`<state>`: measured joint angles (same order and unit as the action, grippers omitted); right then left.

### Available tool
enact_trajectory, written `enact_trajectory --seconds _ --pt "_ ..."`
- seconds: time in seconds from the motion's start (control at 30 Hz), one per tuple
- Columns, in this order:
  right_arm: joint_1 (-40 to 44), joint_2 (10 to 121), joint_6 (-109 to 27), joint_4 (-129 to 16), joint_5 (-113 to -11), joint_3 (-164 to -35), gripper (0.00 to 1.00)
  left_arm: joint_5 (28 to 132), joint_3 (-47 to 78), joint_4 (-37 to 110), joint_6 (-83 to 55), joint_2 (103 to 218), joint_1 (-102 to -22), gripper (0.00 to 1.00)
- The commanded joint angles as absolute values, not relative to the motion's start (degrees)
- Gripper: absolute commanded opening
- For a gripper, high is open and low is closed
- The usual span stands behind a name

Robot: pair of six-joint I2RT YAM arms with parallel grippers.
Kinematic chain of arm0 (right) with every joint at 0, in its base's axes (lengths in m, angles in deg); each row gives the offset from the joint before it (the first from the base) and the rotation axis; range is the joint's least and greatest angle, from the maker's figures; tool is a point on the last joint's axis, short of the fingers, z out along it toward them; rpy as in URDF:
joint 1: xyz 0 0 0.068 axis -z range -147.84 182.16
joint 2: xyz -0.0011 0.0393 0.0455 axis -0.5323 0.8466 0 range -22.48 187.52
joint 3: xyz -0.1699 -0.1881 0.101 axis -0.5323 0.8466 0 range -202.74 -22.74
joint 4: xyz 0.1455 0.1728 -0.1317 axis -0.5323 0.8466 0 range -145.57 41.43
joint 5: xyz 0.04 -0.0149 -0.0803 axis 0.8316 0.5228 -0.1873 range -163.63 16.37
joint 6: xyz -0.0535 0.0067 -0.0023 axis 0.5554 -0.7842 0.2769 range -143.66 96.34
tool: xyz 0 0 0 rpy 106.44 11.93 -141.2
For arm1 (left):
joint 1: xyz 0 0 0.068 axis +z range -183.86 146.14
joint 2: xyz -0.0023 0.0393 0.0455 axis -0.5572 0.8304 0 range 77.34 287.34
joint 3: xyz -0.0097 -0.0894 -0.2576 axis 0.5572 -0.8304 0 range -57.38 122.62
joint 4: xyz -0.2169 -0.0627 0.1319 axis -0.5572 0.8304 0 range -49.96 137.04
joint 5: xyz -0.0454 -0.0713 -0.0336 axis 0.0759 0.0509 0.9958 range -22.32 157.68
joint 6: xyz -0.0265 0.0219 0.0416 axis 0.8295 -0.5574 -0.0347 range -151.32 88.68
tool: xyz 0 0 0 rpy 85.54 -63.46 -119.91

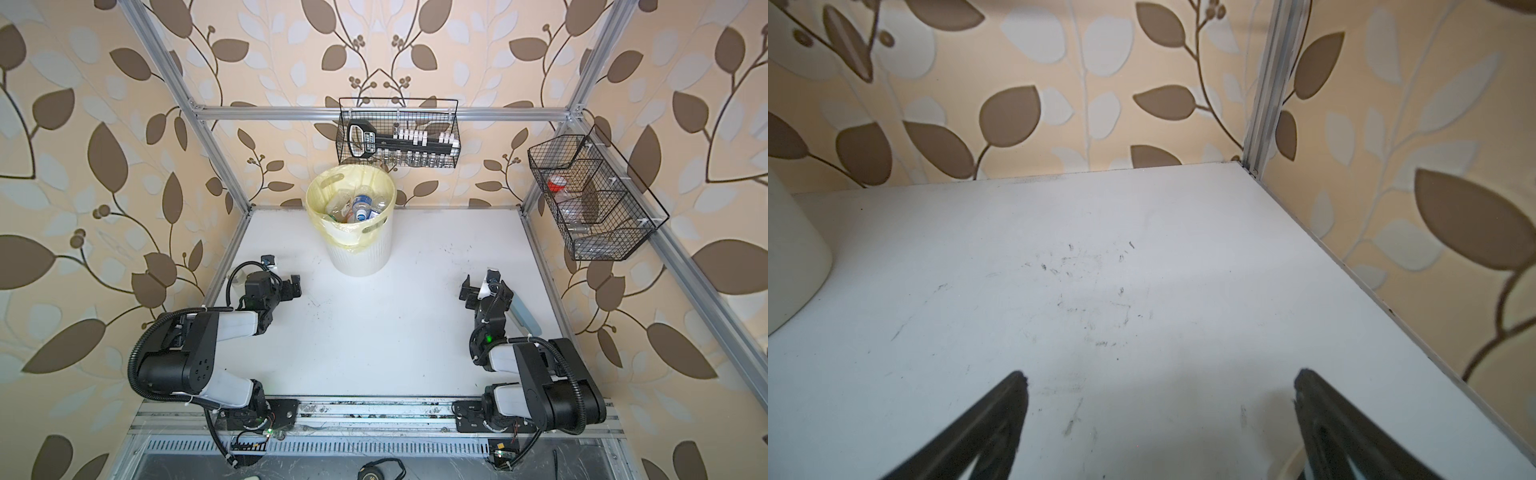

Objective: Throw the plastic bottles in the bin
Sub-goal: Reset both arms

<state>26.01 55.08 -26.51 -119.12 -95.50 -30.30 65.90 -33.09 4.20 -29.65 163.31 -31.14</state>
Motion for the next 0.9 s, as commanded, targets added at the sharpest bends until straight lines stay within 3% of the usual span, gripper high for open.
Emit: enact_trajectory --seconds 0.0,0.87 --pt "24.6 55.5 -23.9 -123.5 -97.9 -29.0 1.00 65.5 -33.5 1.4 -29.5 162.9 -30.8 0.99" --pt "26.1 55.5 -25.0 -121.0 -96.6 -30.3 1.00 65.5 -33.4 1.4 -29.5 162.9 -30.8 0.99"
